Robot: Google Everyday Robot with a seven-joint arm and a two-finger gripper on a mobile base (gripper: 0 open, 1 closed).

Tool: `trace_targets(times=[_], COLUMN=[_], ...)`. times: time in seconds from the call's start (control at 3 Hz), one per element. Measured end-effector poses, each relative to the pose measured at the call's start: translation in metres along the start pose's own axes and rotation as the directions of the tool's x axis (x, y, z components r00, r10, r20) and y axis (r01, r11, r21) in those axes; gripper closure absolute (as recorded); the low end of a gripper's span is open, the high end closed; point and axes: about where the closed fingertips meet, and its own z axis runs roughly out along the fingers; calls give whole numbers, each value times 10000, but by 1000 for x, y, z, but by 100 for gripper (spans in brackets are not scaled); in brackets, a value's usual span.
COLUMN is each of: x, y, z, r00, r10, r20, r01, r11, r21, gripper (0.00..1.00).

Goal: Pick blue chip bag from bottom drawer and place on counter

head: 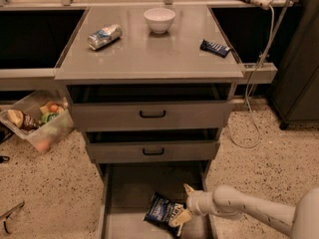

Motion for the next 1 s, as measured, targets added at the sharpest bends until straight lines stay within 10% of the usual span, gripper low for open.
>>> trace_targets(times=[1.0], x=[38], y=[13], z=[59], r00=[9966], r10=[662], r20=[488], r01=[-587], r11=[9880], r21=[-1426], gripper=[0])
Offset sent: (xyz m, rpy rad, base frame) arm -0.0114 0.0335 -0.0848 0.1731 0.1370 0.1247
